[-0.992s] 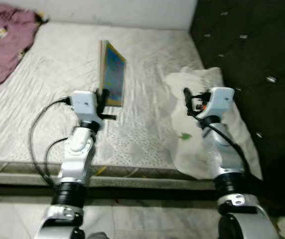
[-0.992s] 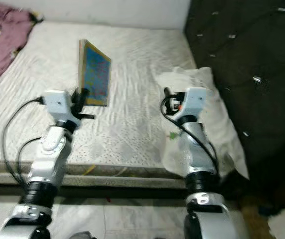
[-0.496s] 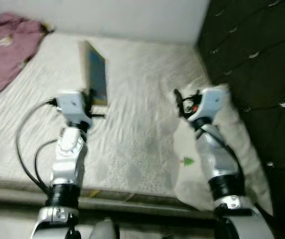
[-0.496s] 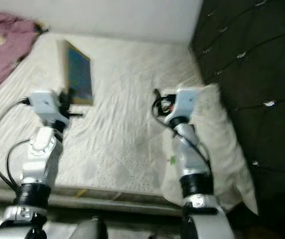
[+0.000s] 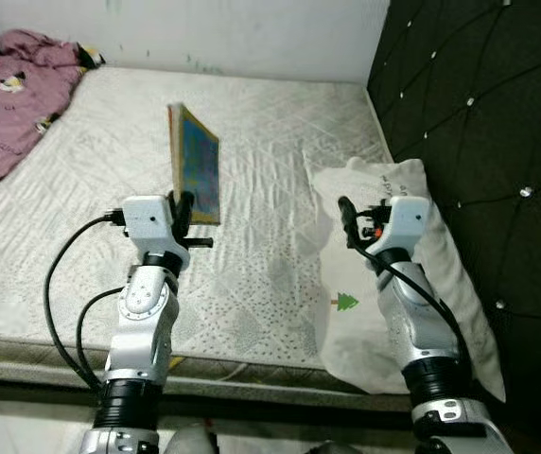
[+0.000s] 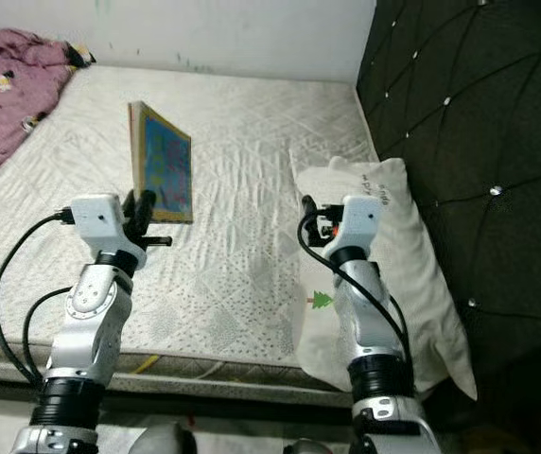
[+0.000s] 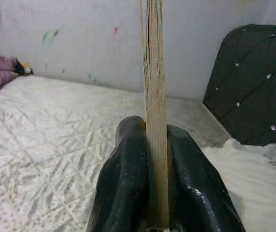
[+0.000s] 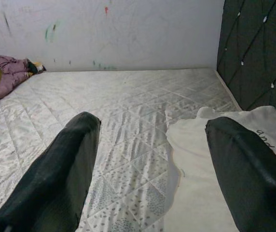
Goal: Clean up the room
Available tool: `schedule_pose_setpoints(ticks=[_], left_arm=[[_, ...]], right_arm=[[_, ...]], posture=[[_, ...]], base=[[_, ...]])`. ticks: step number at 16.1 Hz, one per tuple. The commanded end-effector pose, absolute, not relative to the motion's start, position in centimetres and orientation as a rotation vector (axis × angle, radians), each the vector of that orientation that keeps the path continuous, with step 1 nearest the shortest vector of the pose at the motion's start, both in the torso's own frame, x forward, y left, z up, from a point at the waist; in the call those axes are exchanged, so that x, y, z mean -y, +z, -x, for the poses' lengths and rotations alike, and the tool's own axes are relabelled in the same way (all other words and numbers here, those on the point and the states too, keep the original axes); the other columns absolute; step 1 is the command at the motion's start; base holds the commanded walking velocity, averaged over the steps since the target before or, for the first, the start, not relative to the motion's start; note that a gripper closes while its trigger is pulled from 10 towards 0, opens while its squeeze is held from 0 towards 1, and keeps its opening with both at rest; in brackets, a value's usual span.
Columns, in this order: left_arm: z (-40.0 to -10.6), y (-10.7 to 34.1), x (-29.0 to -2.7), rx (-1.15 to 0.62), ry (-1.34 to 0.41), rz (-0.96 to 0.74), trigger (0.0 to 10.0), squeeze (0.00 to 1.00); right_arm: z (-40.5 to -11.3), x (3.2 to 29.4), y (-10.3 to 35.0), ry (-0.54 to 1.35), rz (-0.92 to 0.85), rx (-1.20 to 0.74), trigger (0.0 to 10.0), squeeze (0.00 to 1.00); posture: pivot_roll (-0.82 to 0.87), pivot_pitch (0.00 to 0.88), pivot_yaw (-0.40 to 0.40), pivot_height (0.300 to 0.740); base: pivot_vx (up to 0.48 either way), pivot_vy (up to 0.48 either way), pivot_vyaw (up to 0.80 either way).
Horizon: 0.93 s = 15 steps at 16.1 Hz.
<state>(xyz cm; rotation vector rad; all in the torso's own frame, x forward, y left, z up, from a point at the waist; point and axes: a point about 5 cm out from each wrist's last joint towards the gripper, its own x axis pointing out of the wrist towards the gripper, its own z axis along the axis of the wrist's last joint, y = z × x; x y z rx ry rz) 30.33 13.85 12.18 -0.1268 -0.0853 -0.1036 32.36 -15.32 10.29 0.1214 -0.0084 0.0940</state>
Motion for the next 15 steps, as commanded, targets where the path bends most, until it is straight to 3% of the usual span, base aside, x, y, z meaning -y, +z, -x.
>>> schedule_pose_setpoints(ticks=[1,3,15], left_arm=[[-30.2,13.1,-13.8,0.109,-0.114,0.133,10.0,0.00],[-30.2,13.2,-13.8,0.112,-0.118,0.135,10.0,0.00],[-29.8,13.2,-14.5,0.085,-0.074,0.159,10.0,0.00]], right_arm=[[-32.2,15.1,10.6,0.094,-0.124,0.013,10.0,0.00],[-32.0,15.1,10.5,0.091,-0.123,0.009,10.0,0.00],[-30.4,15.8,10.4,0.096,-0.126,-0.020,10.0,0.00]], posture=[[0.03,0.000,-0.014,0.740],[0.02,0.000,-0.014,0.740],[0.01,0.019,-0.022,0.740]], base=[[0.000,0.480,0.00],[0.000,0.414,0.00],[0.000,0.000,0.00]])
